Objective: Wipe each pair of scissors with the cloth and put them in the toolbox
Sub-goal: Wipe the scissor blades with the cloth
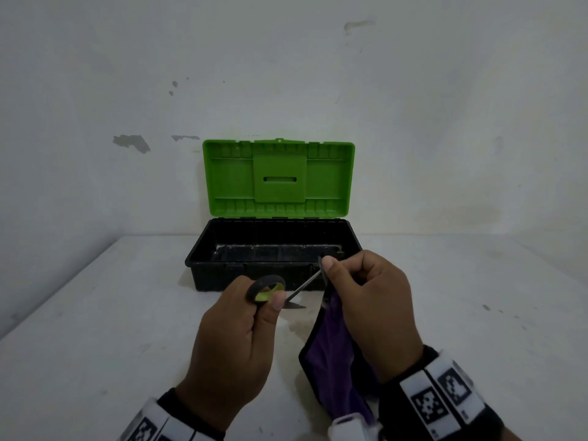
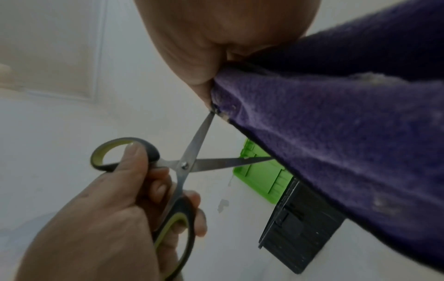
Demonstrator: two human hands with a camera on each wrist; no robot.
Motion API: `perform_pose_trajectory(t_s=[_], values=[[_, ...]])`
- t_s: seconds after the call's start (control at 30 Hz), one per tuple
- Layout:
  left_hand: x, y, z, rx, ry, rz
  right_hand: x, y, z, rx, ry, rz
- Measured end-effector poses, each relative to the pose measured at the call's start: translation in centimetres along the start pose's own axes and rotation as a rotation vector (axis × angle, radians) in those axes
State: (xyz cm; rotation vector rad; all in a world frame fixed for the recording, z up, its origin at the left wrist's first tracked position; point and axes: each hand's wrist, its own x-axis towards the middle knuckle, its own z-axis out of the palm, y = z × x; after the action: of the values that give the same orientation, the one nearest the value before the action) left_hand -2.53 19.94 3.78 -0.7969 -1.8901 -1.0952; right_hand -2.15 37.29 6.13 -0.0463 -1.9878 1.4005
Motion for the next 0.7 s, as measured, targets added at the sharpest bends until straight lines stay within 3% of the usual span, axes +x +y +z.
perform_pose_trajectory(t_s=[0.13,0.27,0.33,0.43,0.53,0.6,0.7], values=[[0.1,0.2,-0.1,0.010,-0.007,0.000,-0.5,-0.3,0.0,0.015,-0.055,0.000],[0.0,0.2,-0.1,-0.012,-0.037,-0.054,0.8,0.8,-0.7,0.067,-0.017,0.079],[0.1,0.6,-0.3,-0.104,-0.015,-0.203,1.4,1.8,-1.2,0.071,-0.017,0.137],[1.2,1.2,-0.8,-0.368,0.004,-0.618,1.9,2.4,-2.3,0.183,-0.026,0.236],[2.2,1.2,-1.2,-0.625,0.015,-0.989,1.3,1.7,-3.3,0.219,-0.107,0.164],[2.7,1.5,-1.2,-0.731,0.018,-1.130,0.6,0.8,-3.4,0.223,-0.192,0.063],[3.0,2.2,-0.8,-0.830,-0.043,-1.229,-0.2,-0.3,-3.3,0.153,-0.294,-0.064]])
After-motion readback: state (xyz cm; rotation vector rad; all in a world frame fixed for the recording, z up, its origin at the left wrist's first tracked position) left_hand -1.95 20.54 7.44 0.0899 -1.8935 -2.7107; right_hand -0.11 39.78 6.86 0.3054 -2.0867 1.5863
